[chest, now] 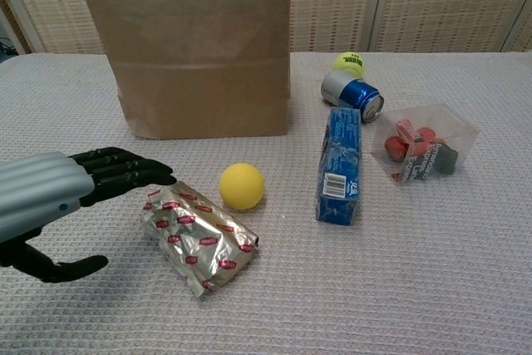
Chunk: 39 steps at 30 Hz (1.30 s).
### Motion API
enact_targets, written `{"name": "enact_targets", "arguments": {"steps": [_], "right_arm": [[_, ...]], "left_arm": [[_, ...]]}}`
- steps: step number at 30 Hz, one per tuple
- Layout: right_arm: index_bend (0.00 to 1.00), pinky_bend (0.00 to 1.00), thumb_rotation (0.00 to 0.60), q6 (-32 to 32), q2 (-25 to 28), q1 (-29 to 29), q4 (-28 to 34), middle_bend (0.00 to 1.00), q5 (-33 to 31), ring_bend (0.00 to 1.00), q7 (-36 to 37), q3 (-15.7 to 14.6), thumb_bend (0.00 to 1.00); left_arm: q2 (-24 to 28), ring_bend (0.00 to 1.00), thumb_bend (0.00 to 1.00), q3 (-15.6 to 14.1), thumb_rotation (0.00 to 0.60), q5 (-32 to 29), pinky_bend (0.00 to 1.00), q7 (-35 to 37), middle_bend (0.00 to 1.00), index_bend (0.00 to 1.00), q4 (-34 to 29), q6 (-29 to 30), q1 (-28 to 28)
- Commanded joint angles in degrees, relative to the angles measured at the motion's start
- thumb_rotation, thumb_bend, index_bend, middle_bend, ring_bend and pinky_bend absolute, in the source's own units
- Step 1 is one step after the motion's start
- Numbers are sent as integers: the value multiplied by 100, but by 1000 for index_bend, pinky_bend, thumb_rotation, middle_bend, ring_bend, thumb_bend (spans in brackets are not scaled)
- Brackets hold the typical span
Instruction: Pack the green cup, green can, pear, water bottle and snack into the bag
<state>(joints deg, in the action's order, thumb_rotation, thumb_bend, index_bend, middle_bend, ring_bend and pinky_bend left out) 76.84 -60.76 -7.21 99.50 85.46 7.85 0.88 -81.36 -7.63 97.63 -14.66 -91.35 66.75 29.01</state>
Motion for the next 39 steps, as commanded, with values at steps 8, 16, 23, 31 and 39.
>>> {"name": "enact_targets", "arguments": {"steps": [8,16,23,31,39], "right_arm": [[0,0,600,-25,24,-9,18,0,-12,0,56,3,73],[0,0,600,-44,35,-17,32,0,-19,0,62,4,73],[0,0,600,-43,36,-18,34,0,-36,0,63,13,73],[0,0,600,-49,53,-18,40,0,-40,0,93,12,73],[0,0,600,-36,55,-10,43,0,-29,0,106,7,73]], "left_arm": [[-556,0,347,268,600,-301,44,-517,0,0,352,-660,271],[-900,0,352,475,600,-582,46,-683,0,0,582,-1062,487],[-1235,0,375,587,600,-782,91,-842,0,47,881,-1256,604],[-1407,422,587,604,600,-805,570,-801,447,581,1188,-891,462],[-1047,577,615,924,600,-743,680,-555,625,682,1066,72,199]]}}
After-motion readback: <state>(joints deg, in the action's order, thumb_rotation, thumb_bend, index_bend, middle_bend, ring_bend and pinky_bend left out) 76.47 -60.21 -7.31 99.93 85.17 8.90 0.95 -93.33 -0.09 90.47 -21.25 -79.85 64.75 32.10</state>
